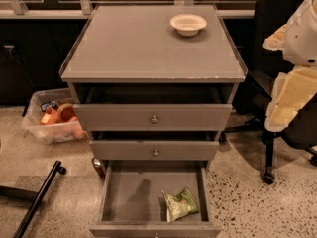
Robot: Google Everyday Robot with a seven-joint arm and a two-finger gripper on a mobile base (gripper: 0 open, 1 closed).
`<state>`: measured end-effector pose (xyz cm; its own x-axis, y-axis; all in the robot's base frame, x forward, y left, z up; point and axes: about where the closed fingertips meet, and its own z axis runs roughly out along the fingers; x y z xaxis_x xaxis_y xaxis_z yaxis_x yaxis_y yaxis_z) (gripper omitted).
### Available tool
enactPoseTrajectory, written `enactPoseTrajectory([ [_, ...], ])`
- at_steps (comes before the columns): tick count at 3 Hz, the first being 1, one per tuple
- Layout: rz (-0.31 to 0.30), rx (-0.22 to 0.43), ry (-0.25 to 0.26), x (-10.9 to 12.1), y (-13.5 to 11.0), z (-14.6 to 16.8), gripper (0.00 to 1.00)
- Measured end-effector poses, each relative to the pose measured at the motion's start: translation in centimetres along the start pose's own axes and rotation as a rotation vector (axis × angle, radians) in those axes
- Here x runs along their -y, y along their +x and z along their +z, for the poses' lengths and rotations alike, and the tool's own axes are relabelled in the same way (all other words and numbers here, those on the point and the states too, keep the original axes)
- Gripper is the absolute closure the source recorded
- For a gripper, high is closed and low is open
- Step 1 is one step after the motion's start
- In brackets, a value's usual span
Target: Pick green jalapeno chip bag from bottom drawer and place on counter
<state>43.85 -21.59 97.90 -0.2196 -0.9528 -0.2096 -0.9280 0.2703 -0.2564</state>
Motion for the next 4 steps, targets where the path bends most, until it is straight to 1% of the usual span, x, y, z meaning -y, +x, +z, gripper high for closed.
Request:
enactPoseTrajectory([
  [1,0.000,0.000,0.000,0.0,0.0,0.0,0.00],
  [2,-0.019,0.030,0.003,-0.2,-0.4,0.4,0.00],
  [3,-0.106,0.094,-0.030,-1.2,-1.5,4.9,0.00],
  [4,-0.248,0.185,-0.083,-2.3,-2.9,13.3,0.00],
])
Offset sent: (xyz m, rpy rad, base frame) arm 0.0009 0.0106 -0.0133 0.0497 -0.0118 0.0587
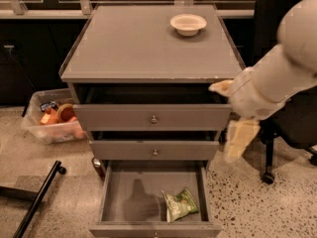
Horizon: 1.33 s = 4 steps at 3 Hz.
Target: Pick green jalapeno chip bag from bottom drawer and place on counter
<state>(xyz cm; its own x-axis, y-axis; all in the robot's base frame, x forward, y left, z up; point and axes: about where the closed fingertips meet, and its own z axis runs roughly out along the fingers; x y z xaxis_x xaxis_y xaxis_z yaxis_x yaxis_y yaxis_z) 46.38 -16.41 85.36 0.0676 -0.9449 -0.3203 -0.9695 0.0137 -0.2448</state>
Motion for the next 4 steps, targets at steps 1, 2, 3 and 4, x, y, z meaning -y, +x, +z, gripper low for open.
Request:
enactPoseTrajectory([
  [1,-0.162,0.106,-0.064,-0.7,-1.1,8.8,0.00],
  [2,-0.239,0.117,-0.065,-0.7,-1.0,9.5,0.00],
  [3,-0.240,0.117,-0.066,-0.7,-1.0,9.5,0.00],
  [4,-0.300,0.115,-0.116,-1.4,-1.0,12.8,0.00],
])
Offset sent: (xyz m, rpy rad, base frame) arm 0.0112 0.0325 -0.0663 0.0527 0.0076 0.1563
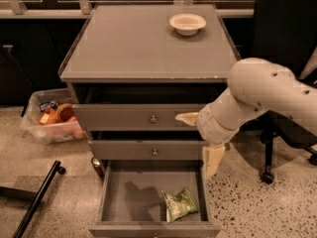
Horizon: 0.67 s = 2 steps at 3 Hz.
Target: Pick green jalapeno chip bag from bottom drawer and place on counter
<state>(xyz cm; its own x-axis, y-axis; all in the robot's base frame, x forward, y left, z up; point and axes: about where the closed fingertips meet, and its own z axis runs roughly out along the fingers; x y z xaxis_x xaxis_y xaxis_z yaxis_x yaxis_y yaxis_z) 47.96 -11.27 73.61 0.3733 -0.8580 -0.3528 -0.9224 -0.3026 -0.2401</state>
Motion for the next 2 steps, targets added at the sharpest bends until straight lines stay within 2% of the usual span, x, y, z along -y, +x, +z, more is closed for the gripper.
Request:
enactPoseTrajectory([
  [1,-0.078,-0.025,-0.088,-0.7,2.0,6.4,0.00],
  [2,-0.189,-0.051,-0.161,-1.4,5.0,14.2,0.00],
])
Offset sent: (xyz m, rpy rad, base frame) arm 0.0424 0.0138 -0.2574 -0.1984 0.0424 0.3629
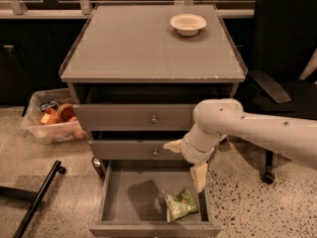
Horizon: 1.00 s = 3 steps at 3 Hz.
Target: Pick green jalapeno chip bag from bottom drawer and place on counter
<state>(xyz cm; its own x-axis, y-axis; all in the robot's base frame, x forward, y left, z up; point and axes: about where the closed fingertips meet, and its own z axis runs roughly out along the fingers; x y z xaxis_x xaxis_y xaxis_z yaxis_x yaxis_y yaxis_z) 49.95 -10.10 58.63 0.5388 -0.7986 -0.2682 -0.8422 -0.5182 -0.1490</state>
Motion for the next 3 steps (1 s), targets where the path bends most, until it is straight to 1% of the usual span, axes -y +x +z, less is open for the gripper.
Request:
enactPoseTrajectory([
  [1,-0.110,-0.066,-0.056,-0.24,3.29,8.53,0.00],
  [2,-0.109,-0.066,-0.057,-0.25,3.27,8.52,0.00],
  [3,-0.088,-0.086,-0.044,-0.96,3.35,8.08,0.00],
])
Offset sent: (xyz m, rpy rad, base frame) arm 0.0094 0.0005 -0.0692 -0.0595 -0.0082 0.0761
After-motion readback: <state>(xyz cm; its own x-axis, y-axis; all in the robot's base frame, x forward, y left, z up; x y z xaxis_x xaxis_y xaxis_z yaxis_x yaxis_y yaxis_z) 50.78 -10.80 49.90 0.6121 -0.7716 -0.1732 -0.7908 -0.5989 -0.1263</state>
